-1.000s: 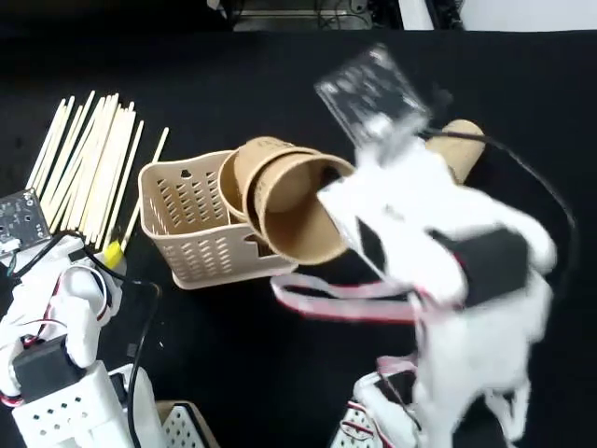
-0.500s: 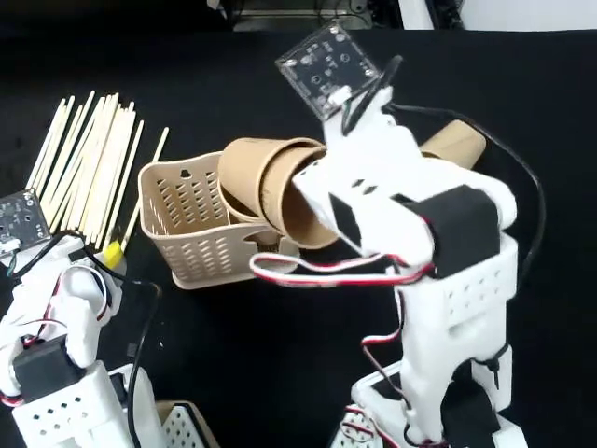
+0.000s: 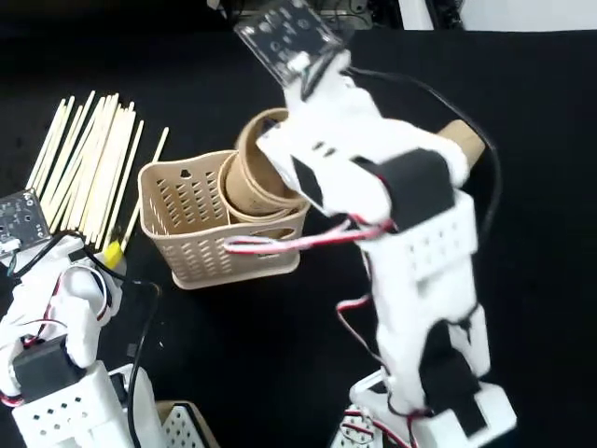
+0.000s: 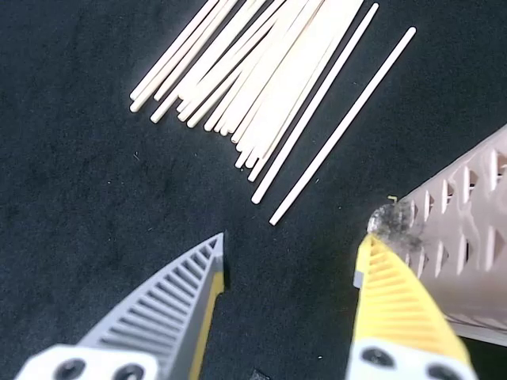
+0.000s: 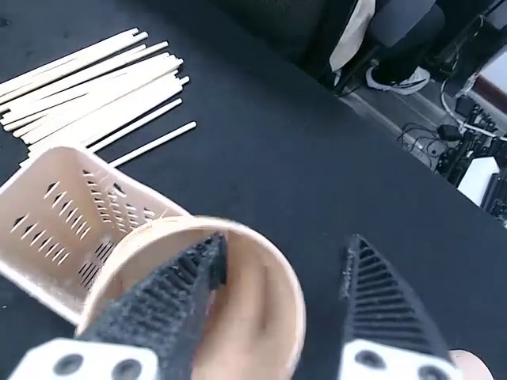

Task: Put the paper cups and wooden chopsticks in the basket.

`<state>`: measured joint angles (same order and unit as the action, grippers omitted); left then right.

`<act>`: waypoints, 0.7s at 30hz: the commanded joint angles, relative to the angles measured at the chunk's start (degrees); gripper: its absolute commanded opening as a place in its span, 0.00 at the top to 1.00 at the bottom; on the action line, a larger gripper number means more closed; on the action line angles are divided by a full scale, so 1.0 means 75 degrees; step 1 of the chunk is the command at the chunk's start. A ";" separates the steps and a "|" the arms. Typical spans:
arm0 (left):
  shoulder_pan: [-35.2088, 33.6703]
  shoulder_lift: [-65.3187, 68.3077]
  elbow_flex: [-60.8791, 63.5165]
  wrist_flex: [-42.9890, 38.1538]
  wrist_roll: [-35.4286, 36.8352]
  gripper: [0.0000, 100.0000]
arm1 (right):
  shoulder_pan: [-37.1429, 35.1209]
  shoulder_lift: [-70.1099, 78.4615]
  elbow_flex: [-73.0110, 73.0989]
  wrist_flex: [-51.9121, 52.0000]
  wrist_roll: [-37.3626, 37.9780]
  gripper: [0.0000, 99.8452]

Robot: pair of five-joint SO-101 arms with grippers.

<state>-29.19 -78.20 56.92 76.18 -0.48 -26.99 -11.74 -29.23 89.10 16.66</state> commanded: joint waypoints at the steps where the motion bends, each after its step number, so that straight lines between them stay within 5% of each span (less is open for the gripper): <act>1: -0.0076 -0.0047 -0.0018 -0.0164 0.0000 0.74 | -0.0059 0.0674 -0.0393 -0.0141 0.0059 0.77; 7: -0.0076 -0.0047 -0.0018 -0.0164 0.0000 0.74 | 0.0035 0.1260 -0.0779 0.0492 0.0141 0.77; 13: -0.0076 -0.0047 0.0111 -0.0305 0.0000 0.74 | 0.0996 0.0651 -0.1870 0.1629 0.1536 0.77; 21: -0.0076 -0.0047 0.0229 -0.0481 0.0000 0.74 | 0.3294 -0.0627 0.1670 0.1114 0.4114 0.77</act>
<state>-29.19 -78.20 59.12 73.71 -0.48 -10.02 -11.91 -30.64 99.30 38.64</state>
